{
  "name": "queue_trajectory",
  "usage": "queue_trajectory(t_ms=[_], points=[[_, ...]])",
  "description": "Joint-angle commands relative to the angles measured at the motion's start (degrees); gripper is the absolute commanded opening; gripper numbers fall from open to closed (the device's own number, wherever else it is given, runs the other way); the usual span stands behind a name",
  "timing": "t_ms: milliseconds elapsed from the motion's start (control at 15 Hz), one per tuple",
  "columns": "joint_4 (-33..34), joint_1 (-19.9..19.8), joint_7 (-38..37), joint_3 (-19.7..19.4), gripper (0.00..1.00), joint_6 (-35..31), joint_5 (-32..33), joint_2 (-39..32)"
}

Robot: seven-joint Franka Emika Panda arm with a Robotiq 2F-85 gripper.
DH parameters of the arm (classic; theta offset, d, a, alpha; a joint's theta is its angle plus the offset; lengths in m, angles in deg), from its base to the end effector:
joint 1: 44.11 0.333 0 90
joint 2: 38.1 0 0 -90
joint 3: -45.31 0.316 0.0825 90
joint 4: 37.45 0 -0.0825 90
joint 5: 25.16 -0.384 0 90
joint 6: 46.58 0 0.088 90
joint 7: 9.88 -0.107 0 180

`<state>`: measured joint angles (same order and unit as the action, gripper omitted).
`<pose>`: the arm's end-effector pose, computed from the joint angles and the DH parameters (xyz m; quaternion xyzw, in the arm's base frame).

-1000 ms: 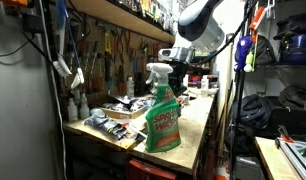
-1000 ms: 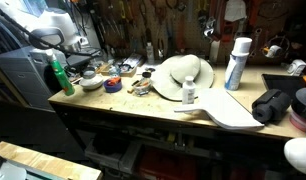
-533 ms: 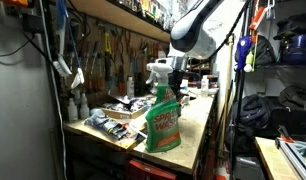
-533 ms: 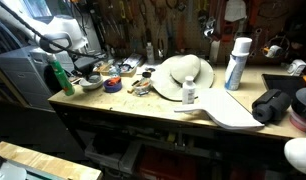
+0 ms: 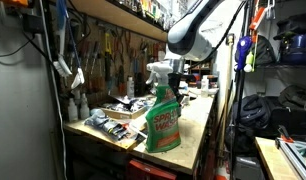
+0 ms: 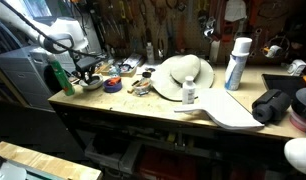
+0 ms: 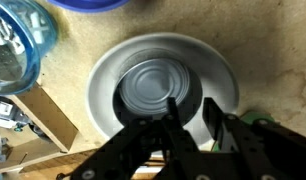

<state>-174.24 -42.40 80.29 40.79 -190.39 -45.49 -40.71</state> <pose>0.5042 -0.0275 0.3069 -0.8069 -0.5795 -0.1045 0.0466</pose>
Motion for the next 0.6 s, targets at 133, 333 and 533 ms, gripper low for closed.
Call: queue_trajectory(t_ms=[133, 333, 533], points=[[0.44, -4.42, 20.55, -0.01, 0.80, 11.46, -18.49, 7.19], [1.58, -3.97, 17.88, 0.02, 0.78, 9.99, -16.52, 5.58], [1.50, -4.15, 18.48, -0.21, 0.80, 10.75, -16.86, 6.64]])
